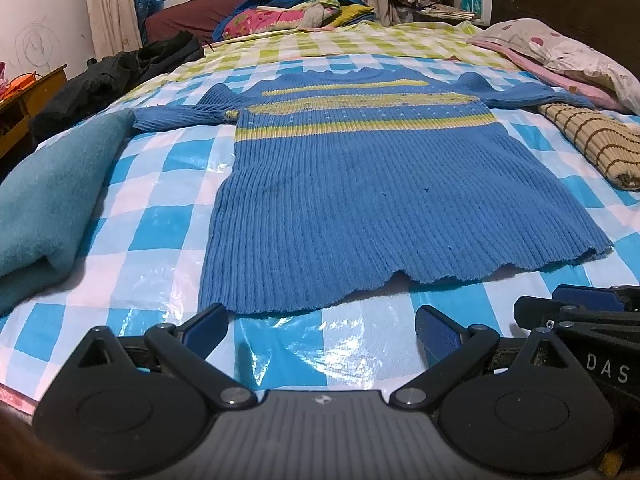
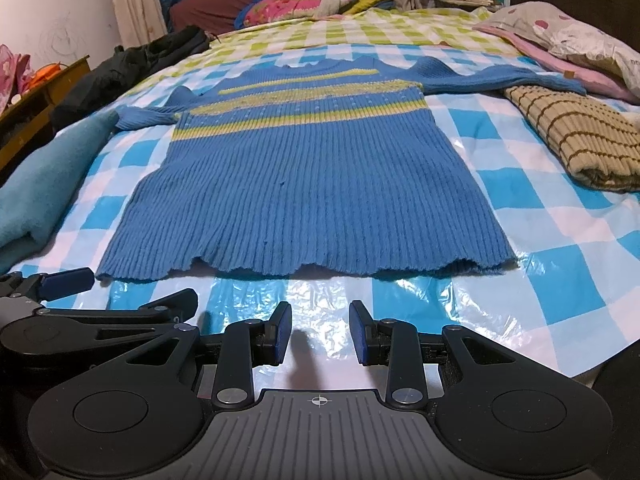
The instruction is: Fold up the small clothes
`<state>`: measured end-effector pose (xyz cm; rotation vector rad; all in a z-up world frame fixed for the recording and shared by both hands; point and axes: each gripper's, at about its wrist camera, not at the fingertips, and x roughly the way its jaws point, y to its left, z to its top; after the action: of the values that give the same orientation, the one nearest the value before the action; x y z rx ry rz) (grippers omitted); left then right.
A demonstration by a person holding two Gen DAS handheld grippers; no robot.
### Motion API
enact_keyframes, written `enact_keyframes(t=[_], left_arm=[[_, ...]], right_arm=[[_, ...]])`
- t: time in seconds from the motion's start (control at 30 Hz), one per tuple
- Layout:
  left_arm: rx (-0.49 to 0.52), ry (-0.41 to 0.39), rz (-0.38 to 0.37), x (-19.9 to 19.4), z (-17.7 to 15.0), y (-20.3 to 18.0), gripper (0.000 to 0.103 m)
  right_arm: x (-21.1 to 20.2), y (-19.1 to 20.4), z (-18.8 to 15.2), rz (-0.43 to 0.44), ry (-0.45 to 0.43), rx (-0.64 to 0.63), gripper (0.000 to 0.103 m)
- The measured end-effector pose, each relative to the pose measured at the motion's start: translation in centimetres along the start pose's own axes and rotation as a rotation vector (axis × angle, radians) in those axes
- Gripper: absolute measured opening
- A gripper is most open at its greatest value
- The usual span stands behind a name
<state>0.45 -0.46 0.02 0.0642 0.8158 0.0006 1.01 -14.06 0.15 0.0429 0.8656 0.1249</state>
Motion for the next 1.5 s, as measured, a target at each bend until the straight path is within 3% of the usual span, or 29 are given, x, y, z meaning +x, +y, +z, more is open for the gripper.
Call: enact_keyframes(t=[0.8, 1.5], left_arm=[[0.015, -0.029, 0.029, 0.4, 2.1, -0.3, 0.101], [0.05, -0.066, 0.057, 2.0, 6.2, -2.1, 0.101]], right_arm=[[0.3, 0.6, 2.0, -0.05, -0.054, -0.083, 0.031], [1.6, -0.4, 5.5, -0.073, -0.12, -0.113, 0.031]])
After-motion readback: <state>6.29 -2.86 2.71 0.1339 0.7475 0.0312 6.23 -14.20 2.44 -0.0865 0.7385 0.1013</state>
